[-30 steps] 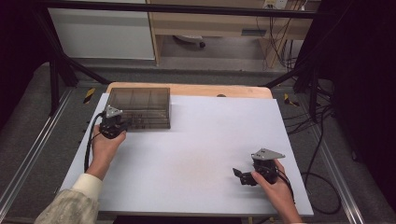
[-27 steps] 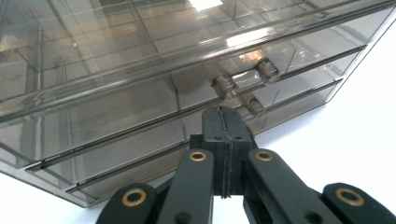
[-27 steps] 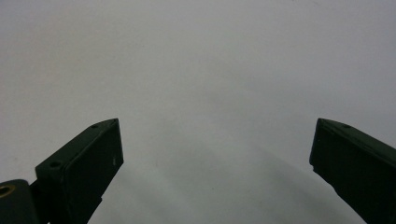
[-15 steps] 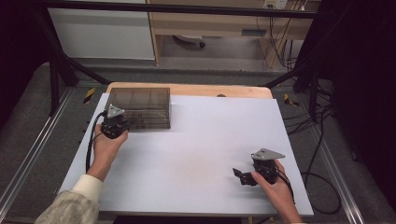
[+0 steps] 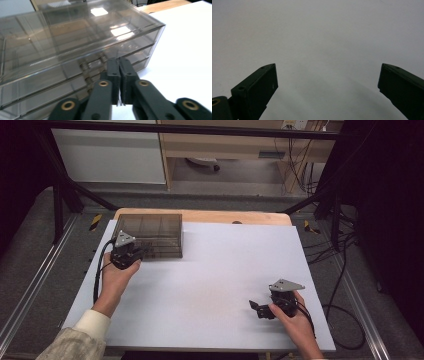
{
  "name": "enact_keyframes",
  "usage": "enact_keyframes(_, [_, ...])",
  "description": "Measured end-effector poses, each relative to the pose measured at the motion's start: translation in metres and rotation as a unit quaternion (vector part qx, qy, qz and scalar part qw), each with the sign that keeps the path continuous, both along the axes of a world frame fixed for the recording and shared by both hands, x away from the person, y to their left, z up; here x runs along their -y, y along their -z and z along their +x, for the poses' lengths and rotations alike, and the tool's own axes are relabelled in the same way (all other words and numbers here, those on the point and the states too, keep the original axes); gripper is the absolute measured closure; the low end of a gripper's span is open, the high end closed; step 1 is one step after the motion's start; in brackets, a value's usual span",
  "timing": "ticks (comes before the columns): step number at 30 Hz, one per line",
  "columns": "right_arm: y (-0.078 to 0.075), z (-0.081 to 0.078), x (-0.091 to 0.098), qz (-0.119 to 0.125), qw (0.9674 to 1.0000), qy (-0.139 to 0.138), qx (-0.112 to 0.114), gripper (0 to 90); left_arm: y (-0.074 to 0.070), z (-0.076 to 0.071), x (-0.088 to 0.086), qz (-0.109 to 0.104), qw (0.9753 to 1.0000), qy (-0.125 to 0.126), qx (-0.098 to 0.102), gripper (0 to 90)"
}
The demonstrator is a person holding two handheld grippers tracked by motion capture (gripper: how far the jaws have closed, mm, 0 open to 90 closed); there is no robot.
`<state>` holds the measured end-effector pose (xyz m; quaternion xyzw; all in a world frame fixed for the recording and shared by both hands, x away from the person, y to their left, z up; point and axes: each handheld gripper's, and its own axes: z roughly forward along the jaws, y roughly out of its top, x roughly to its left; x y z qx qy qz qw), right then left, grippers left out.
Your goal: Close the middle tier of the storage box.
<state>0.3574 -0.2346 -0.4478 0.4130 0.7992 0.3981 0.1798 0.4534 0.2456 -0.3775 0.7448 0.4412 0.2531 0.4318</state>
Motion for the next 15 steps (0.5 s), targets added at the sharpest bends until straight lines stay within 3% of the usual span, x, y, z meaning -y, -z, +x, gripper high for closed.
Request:
enact_keyframes(5, [0.0, 0.0, 0.0, 0.001, 1.0, 0.001, -0.001, 3.0, -0.007, -0.009, 0.012, -0.009, 0.9996, 0.007, 0.024, 70.6])
enact_keyframes(15, [0.0, 0.0, 0.0, -0.003, 1.0, 0.0, -0.002, 3.0, -0.018, -0.018, 0.033, -0.006, 0.998, 0.019, 0.06, 42.2])
